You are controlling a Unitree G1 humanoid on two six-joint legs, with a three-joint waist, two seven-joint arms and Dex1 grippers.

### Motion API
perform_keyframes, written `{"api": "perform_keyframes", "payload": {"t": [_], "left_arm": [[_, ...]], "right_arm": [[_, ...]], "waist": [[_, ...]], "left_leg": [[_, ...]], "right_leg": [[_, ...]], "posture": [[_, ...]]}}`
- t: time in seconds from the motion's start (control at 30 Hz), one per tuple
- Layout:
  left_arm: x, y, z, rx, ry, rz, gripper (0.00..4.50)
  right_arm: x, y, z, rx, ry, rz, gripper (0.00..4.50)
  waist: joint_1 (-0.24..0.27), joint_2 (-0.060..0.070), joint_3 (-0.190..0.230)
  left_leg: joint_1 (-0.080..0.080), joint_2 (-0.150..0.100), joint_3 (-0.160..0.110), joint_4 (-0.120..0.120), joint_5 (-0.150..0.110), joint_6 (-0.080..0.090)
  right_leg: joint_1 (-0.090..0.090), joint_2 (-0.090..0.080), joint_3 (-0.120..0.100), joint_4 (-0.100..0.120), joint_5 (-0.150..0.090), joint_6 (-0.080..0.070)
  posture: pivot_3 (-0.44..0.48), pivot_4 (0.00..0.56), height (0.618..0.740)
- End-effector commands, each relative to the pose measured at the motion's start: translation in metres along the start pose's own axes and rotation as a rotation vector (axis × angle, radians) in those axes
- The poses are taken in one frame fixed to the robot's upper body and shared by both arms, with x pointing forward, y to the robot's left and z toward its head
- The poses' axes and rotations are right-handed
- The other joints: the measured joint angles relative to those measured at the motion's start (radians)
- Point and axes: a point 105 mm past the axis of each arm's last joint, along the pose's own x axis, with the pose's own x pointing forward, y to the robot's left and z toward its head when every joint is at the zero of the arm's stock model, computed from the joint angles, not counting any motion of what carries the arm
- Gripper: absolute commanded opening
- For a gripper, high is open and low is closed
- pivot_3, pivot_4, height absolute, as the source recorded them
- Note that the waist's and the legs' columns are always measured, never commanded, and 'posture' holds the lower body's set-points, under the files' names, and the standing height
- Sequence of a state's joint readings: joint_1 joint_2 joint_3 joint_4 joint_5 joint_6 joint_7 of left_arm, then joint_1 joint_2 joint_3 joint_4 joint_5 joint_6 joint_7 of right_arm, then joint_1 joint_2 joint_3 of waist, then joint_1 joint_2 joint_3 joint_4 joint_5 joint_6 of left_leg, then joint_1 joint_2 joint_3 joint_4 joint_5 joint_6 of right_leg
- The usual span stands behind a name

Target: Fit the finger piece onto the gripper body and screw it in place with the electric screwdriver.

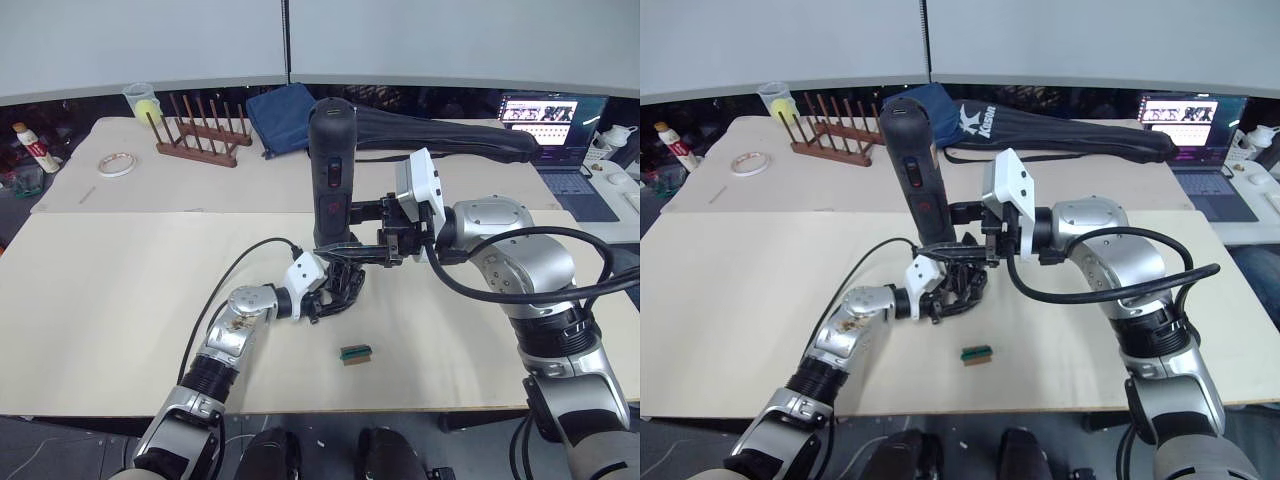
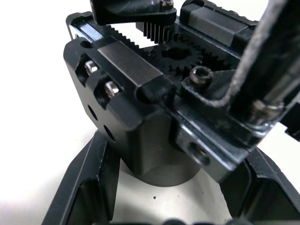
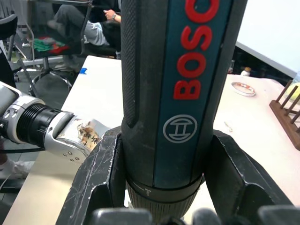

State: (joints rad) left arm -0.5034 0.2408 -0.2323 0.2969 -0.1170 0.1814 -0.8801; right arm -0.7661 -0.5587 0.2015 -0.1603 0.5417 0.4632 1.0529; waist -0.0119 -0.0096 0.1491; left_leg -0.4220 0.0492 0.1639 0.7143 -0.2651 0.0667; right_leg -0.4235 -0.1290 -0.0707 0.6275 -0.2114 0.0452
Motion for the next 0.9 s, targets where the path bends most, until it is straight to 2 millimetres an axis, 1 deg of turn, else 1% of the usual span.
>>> {"api": "perform_keyframes", "payload": {"t": [0.03, 0.23, 0.33, 0.47, 0.57, 0.7, 0.83, 0.9], "left_arm": [[-0.002, 0.003, 0.023, 0.048, -0.075, 0.003, 2.3], [-0.002, 0.003, 0.023, 0.049, -0.074, 0.002, 2.3], [-0.002, 0.003, 0.022, 0.049, -0.074, 0.002, 2.3], [-0.001, 0.003, 0.022, 0.05, -0.075, 0.002, 2.3], [-0.001, 0.003, 0.022, 0.05, -0.076, 0.005, 2.3], [-0.003, 0.004, 0.023, 0.053, -0.081, 0.01, 2.3], [-0.004, 0.004, 0.025, 0.057, -0.089, 0.007, 2.3], [-0.005, 0.003, 0.027, 0.059, -0.097, 0.002, 2.3]], "right_arm": [[-0.01, -0.011, -0.053, 0.121, 0.167, -0.113, 1.96], [-0.011, -0.011, -0.06, 0.077, 0.21, -0.112, 1.96], [-0.01, -0.009, -0.063, 0.115, 0.241, -0.082, 1.96], [-0.002, -0.009, -0.056, 0.15, 0.23, -0.062, 1.96], [0.001, -0.009, -0.057, 0.128, 0.243, -0.061, 1.96], [-0.008, -0.013, -0.063, 0.105, 0.29, -0.064, 1.96], [-0.023, -0.021, -0.063, 0.12, 0.34, -0.062, 1.96], [-0.027, -0.023, -0.062, 0.14, 0.351, -0.055, 1.96]], "waist": [[0.0, 0.0, 0.0], [0.0, 0.0, 0.0], [-0.001, 0.0, 0.0], [-0.001, 0.0, 0.0], [0.0, 0.0, 0.0], [-0.001, 0.0, 0.0], [0.0, 0.0, 0.0], [0.0, 0.0, 0.0]], "left_leg": [[0.0, 0.0, 0.0, 0.0, 0.0, 0.0], [0.0, 0.0, 0.0, 0.0, 0.0, 0.0], [0.0, 0.0, 0.0, 0.0, 0.0, 0.0], [0.0, 0.0, 0.0, 0.0, 0.0, 0.0], [0.0, 0.0, 0.0, 0.0, 0.0, 0.0], [0.0, 0.0, 0.0, 0.0, 0.0, 0.001], [0.0, 0.0, 0.0, 0.0, -0.001, 0.001], [0.0, 0.0, 0.0, 0.0, -0.002, 0.003]], "right_leg": [[0.0, 0.0, 0.0, 0.0, 0.0, 0.0], [0.0, 0.0, 0.0, 0.0, 0.0, 0.0], [0.0, 0.0, 0.0, 0.0, 0.0, -0.001], [0.0, 0.0, 0.0, 0.0, 0.0, -0.001], [0.0, 0.0, 0.0, 0.0, 0.0, -0.001], [0.0, 0.0, 0.0, 0.0, 0.0, -0.001], [0.0, -0.001, 0.0, 0.0, 0.001, -0.001], [0.0, -0.001, 0.0, 0.0, 0.001, -0.001]], "posture": [[0.0, 0.15, 0.74], [0.0, 0.15, 0.74], [0.0, 0.15, 0.74], [0.0, 0.15, 0.74], [0.0, 0.15, 0.74], [0.0, 0.15, 0.74], [0.0, 0.15, 0.74], [0.0, 0.15, 0.74]]}}
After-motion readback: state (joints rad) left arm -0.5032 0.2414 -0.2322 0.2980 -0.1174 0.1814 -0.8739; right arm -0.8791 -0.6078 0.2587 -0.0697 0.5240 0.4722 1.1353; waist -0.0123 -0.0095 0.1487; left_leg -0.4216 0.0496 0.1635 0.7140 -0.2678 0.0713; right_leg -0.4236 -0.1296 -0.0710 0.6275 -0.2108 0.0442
